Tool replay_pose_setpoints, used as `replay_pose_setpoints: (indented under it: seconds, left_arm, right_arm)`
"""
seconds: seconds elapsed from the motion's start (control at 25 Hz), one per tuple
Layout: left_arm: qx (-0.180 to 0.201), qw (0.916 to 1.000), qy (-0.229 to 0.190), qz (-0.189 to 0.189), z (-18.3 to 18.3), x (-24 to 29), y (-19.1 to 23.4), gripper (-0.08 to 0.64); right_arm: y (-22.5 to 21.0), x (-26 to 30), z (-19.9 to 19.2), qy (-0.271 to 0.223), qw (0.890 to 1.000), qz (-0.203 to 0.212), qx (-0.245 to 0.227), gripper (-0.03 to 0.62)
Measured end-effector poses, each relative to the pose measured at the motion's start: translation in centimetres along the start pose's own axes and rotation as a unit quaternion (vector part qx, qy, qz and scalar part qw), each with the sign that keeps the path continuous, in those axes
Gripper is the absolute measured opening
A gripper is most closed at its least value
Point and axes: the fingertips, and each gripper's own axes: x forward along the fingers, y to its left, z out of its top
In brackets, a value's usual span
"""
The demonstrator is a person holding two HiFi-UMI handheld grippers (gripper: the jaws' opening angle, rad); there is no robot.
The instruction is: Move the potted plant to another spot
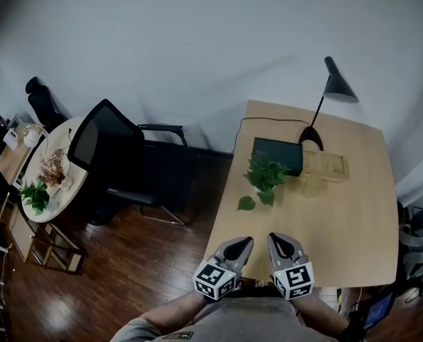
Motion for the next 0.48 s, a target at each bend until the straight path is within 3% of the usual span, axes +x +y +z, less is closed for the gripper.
replay_pose_setpoints:
  seconds: [0.48]
  left_arm:
    - [-0.008, 0.9998, -0.001, 0.019, 0.8, 3.5, 2.6, -0.006]
  right_arm:
    - [-2.7, 3.2, 0.2, 0.006, 1.0, 0.015, -0.015, 0.005]
